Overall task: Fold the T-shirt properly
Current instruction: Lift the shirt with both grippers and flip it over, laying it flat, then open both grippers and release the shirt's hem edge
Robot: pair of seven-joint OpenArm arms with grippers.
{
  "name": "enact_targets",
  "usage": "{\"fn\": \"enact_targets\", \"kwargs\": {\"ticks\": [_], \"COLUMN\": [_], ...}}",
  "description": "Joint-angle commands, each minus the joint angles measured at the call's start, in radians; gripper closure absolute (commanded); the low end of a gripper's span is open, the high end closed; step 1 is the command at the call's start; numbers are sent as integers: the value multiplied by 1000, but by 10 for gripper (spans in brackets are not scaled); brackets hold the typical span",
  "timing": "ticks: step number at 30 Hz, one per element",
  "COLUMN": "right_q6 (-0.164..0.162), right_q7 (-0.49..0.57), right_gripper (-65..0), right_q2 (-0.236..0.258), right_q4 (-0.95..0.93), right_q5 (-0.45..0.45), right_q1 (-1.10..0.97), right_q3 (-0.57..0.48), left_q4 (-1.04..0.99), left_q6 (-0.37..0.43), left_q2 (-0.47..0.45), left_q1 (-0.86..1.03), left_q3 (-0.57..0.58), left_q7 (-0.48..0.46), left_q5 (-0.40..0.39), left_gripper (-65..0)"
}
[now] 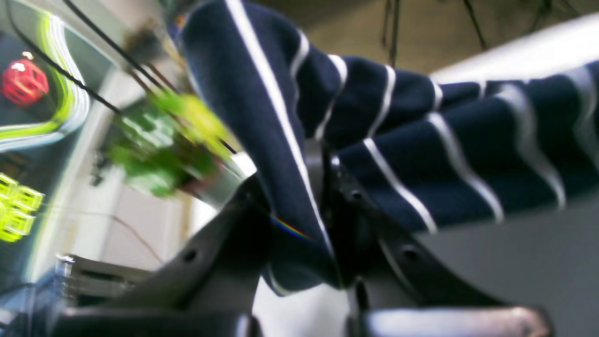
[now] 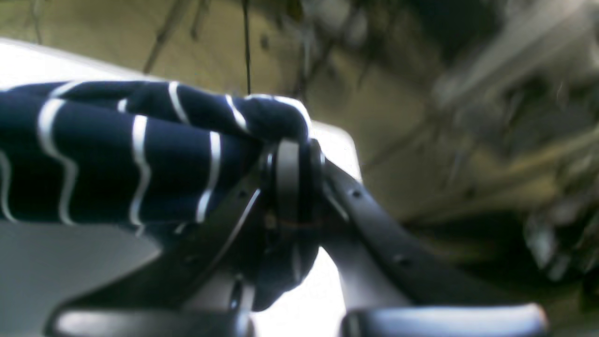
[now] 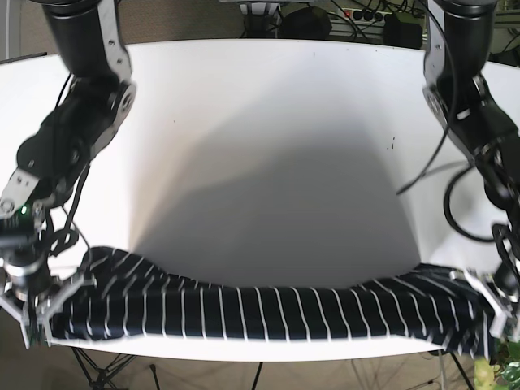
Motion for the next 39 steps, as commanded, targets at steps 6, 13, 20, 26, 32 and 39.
{"fn": "enact_targets", "kwargs": {"ticks": [6, 13, 20, 26, 32, 39], "right_q6": [2, 48, 48, 50, 55, 52], "right_q7": [26, 30, 32, 32, 32, 30], "right_gripper": [-22, -22, -22, -22, -22, -22], "right_q2": [-81, -145, -153, -153, -147, -144], "right_q4": [61, 61, 58, 53, 53, 13], "right_q5": [10, 103, 243, 352, 404, 403], "right_q1": [-243, -427, -610, -714, -765, -761], "right_q3": [148, 303, 334, 384, 378, 375], "left_q4": [116, 150, 147, 141, 83, 21], "left_q6": [7, 7, 7, 7, 7, 8], "left_q2": [-14, -12, -12, -11, 28, 31], "left_q1": [225, 454, 629, 732, 761, 729], "left_q3": [-92, -172, -226, -229, -267, -275], "left_q7": [-17, -21, -23, -30, -145, -199], "left_q5": [-46, -116, -124, -124, -118, -116], "left_gripper": [0, 0, 0, 0, 0, 0]}}
